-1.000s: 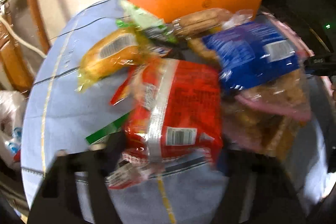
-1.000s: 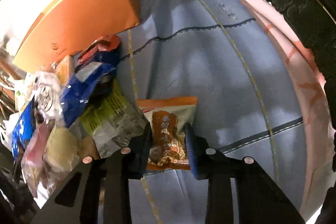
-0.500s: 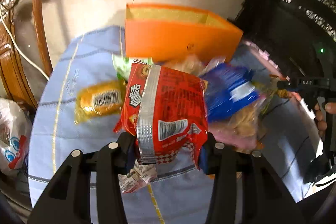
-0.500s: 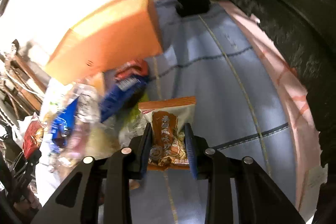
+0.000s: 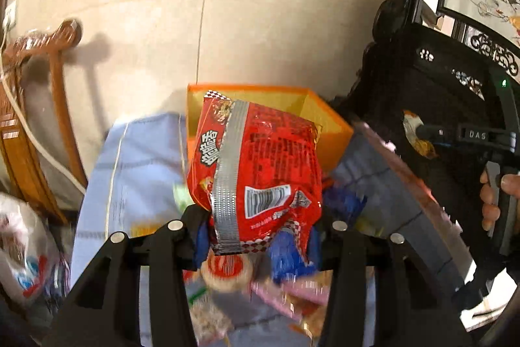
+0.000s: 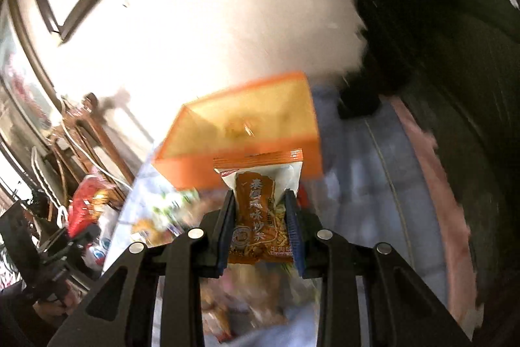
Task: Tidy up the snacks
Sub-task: 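Lift both packs over the orange box and release them inside, then grasp the green-labelled pack with the left tool while the right tool grasps the yellow-green pack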
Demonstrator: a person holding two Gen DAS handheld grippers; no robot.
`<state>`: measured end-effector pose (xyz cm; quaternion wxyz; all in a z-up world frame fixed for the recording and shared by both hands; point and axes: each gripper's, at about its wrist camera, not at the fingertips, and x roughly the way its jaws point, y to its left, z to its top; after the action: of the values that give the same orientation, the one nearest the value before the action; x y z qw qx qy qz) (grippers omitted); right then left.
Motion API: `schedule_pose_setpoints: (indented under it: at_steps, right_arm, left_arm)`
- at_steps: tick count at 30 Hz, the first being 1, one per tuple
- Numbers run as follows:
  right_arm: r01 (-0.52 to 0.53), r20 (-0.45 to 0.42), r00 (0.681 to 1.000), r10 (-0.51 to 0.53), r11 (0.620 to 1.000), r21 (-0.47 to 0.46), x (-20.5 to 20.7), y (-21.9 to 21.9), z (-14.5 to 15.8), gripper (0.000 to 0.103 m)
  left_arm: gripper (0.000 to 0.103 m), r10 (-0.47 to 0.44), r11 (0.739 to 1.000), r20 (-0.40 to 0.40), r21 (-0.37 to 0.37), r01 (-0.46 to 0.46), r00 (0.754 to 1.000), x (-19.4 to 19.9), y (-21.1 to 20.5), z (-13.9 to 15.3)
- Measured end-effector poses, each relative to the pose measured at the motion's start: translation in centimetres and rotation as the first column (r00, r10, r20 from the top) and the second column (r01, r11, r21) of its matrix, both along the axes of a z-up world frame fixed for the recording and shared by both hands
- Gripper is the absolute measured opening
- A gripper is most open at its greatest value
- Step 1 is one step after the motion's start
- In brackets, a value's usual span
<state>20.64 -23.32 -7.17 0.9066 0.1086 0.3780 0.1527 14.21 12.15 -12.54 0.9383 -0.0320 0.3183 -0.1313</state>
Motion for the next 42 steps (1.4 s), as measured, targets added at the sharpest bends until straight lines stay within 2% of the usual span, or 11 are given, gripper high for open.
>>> schedule_pose_setpoints:
  at_steps: [10, 12, 13, 14, 15, 16, 19, 22, 32, 37, 42]
  right_arm:
    - [-0.049, 0.124, 0.991, 0.05, 0.999, -0.006, 11.7, 3.7, 6.9, 0.03]
    - [-0.079, 0.102, 0.992, 0.08, 0.997, -0.009, 14.8, 4.6, 7.0, 0.033]
    - [-0.065, 0.085, 0.994, 0.067, 0.997, -0.031, 16.5, 4.8, 6.6, 0.053]
    - [-0.031, 0.077, 0.996, 0.036, 0.997, -0.071, 17.2, 4.9, 6.3, 0.067]
    - [-0.003, 0.078, 0.997, 0.011, 0.995, -0.104, 17.4, 4.9, 5.9, 0.08]
    - [0.002, 0.071, 0.997, 0.007, 0.992, -0.123, 17.3, 4.7, 5.4, 0.08]
    - [0.002, 0.045, 0.999, 0.004, 0.989, -0.145, 15.4, 4.2, 3.6, 0.081]
    - [-0.005, -0.005, 1.0, 0.004, 0.988, -0.153, 12.7, 3.6, 1.0, 0.081]
    - [-0.041, -0.24, 0.971, -0.013, 0.975, -0.22, 0.2, 0.7, -10.5, 0.082]
    - [-0.042, -0.276, 0.961, -0.03, 0.966, -0.254, -1.9, -0.1, -12.6, 0.082]
    - [-0.077, -0.283, 0.959, -0.015, 0.947, -0.312, -2.3, 0.5, -14.0, 0.082]
  left_arm:
    - [0.045, 0.016, 0.999, 0.078, 0.043, -0.019, 0.997, 12.9, -2.4, 5.8]
    - [0.056, 0.026, 0.998, 0.043, 0.05, -0.029, 0.999, 16.7, -3.1, 6.0]
    - [0.078, 0.032, 0.998, 0.008, 0.046, -0.032, 0.999, 18.3, -3.3, 5.6]
    - [0.092, 0.064, 0.997, -0.037, 0.052, -0.062, 0.997, 19.9, -3.2, 4.9]
    - [0.093, 0.102, 0.993, -0.056, 0.059, -0.098, 0.993, 20.5, -2.9, 4.4]
    - [0.093, 0.131, 0.99, -0.075, 0.063, -0.127, 0.988, 20.7, -2.5, 3.8]
    - [0.095, 0.15, 0.988, -0.092, 0.048, -0.147, 0.984, 18.9, -1.0, 2.2]
    - [0.097, 0.158, 0.984, -0.079, 0.093, -0.15, 0.984, 15.0, 0.4, 0.0]
    - [0.097, 0.174, 0.982, -0.233, 0.114, -0.151, 0.957, 0.7, 4.0, -8.0]
    - [0.097, 0.226, 0.972, -0.304, 0.125, -0.196, 0.925, -3.6, 5.2, -11.6]
    - [0.097, 0.231, 0.969, -0.298, 0.155, -0.192, 0.926, -5.0, 4.3, -12.9]
